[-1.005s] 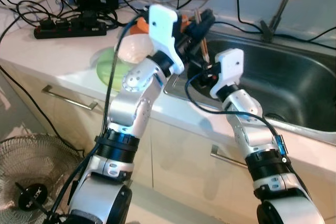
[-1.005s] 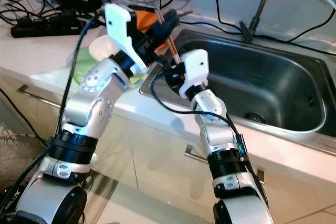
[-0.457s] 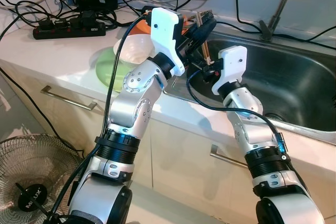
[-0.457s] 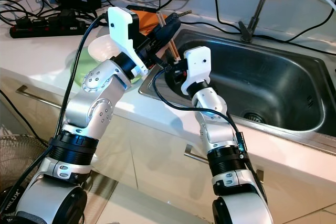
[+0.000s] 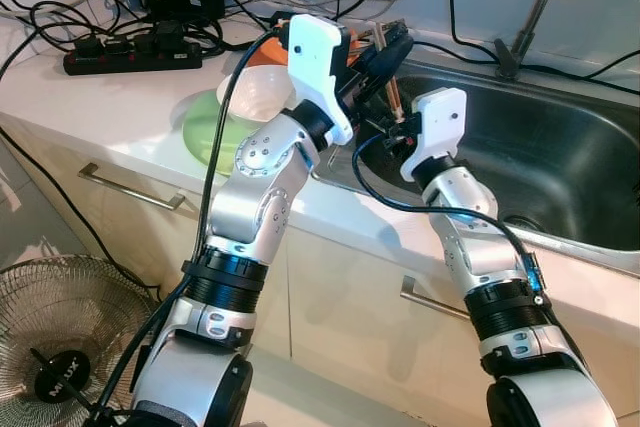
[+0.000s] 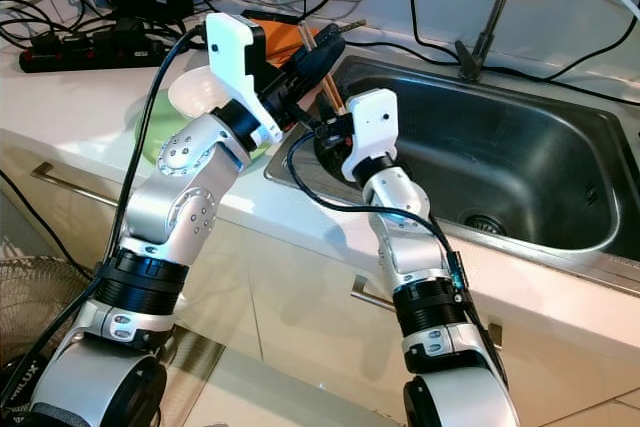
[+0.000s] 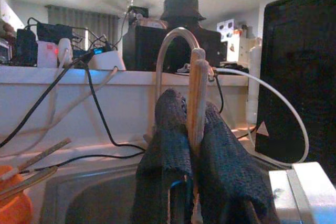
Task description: Kitchen organization
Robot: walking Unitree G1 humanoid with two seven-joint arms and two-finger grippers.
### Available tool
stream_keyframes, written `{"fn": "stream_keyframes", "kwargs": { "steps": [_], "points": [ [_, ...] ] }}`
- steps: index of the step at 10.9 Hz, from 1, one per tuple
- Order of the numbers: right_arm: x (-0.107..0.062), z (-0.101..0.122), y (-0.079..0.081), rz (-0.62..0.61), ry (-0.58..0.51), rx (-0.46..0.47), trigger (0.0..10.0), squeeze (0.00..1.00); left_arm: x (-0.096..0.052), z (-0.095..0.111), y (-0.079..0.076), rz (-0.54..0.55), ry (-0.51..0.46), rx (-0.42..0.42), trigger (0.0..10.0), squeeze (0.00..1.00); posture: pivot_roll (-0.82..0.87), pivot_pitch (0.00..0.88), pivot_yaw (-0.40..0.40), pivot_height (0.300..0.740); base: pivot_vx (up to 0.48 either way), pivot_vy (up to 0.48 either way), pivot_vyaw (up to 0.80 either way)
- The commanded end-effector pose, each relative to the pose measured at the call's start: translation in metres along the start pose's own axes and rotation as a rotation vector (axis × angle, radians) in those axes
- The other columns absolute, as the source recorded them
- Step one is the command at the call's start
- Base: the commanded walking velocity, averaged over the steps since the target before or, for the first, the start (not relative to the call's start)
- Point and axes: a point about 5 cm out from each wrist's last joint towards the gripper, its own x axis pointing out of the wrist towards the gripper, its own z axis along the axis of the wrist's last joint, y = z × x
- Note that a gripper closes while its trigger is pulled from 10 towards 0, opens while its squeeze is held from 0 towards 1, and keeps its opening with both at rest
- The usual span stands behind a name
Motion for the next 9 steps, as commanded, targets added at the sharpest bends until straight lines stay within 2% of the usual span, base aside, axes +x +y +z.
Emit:
{"fn": "stream_keyframes", "kwargs": {
  "steps": [1, 2, 3, 7, 9],
  "points": [
    [0.002, 0.002, -0.006, -0.023, -0.006, -0.002, 0.0, 0.0, 0.002, 0.006, 0.0, -0.005, -0.019, 0.022, 10.0, 0.0, 0.18, 0.018, 0.001, 0.74, 0.0, 0.0, 0.0],
    [0.002, 0.002, -0.006, -0.023, -0.006, -0.003, 0.0, 0.0, 0.002, 0.007, 0.0, -0.002, -0.019, 0.021, 10.0, 0.0, 0.18, 0.018, 0.001, 0.74, 0.0, 0.0, 0.0],
    [0.001, 0.002, -0.008, -0.031, -0.006, -0.009, 0.0, 0.0, 0.002, 0.007, 0.004, 0.026, -0.019, 0.021, 10.0, 1.0, 0.18, 0.02, 0.003, 0.74, 0.0, 0.0, 0.0],
    [0.0, 0.0, -0.016, -0.059, 0.005, -0.019, 0.0, 0.0, 0.002, 0.01, 0.007, 0.053, -0.037, 0.013, 10.0, 1.0, 0.19, 0.021, 0.0, 0.74, 0.0, 0.0, 0.0],
    [0.002, -0.003, -0.025, -0.095, 0.023, -0.034, 0.0, 0.0, -0.001, 0.007, 0.008, 0.065, -0.032, 0.005, 10.0, 1.0, 0.19, 0.018, -0.001, 0.74, 0.0, 0.0, 0.0]
  ]
}}
